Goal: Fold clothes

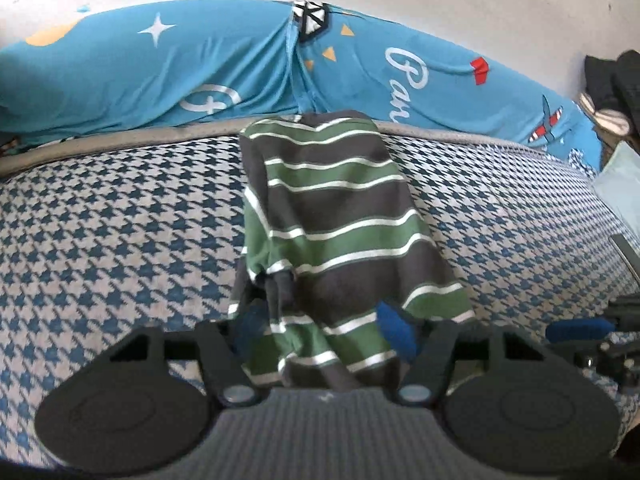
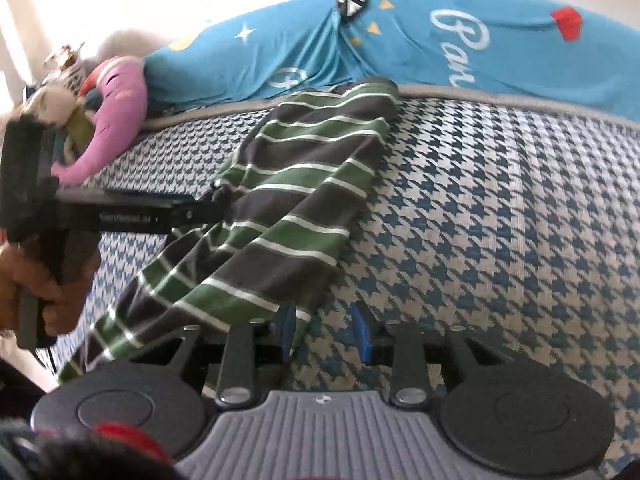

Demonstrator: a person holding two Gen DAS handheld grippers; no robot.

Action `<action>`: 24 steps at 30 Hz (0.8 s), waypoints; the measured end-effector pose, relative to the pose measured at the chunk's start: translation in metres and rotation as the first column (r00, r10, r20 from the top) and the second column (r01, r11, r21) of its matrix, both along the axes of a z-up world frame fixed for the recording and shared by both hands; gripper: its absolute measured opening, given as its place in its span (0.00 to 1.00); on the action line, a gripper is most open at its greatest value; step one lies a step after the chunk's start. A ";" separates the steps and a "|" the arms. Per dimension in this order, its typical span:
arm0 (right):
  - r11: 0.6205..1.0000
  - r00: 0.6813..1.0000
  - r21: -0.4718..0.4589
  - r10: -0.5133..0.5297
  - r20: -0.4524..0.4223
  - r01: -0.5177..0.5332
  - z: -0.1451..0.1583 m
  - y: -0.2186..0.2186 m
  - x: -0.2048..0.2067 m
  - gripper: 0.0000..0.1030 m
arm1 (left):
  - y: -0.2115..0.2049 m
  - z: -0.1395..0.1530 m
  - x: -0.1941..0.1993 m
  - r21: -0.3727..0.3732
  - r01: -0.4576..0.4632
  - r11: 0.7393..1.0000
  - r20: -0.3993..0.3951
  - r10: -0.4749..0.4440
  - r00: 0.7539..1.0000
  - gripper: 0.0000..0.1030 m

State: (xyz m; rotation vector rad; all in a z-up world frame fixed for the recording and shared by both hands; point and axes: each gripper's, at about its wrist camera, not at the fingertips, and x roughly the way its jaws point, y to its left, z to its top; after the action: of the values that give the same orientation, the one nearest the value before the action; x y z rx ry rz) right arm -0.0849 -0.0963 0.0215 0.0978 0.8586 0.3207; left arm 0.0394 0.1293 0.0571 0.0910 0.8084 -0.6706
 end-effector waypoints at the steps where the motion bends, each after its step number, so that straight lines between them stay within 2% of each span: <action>1: 1.000 1.000 0.003 -0.004 0.004 0.004 0.000 -0.001 0.000 0.30 | -0.002 0.000 0.001 0.000 0.006 1.000 -0.002 -0.006 1.000 0.53; 8: 1.000 1.000 0.024 -0.010 0.008 0.010 0.000 -0.003 0.003 0.31 | -0.011 -0.004 0.007 0.005 0.001 1.000 -0.011 -0.001 1.000 0.53; 18: 1.000 1.000 0.008 0.026 0.012 -0.026 -0.001 0.004 0.003 0.31 | -0.005 -0.006 0.021 -0.009 -0.097 0.995 -0.047 0.097 0.994 0.53; 21: 1.000 1.000 0.012 0.028 0.003 -0.028 -0.003 0.004 0.004 0.31 | -0.007 -0.010 0.022 -0.017 -0.110 0.994 -0.080 0.109 0.991 0.43; 23: 1.000 1.000 0.007 0.029 0.003 -0.029 -0.003 0.005 0.004 0.31 | -0.011 -0.011 0.020 -0.002 -0.109 0.994 -0.069 0.108 0.992 0.35; 24: 1.000 1.000 0.004 0.031 0.004 -0.031 -0.003 0.006 0.005 0.31 | -0.012 -0.011 0.019 0.003 -0.108 0.994 -0.063 0.108 0.992 0.27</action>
State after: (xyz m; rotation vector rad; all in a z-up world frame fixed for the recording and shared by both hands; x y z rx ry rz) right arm -0.0804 -0.0905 0.0181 0.0875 0.8567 0.3513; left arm 0.0587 0.1172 0.0463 0.0256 0.8672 -0.5739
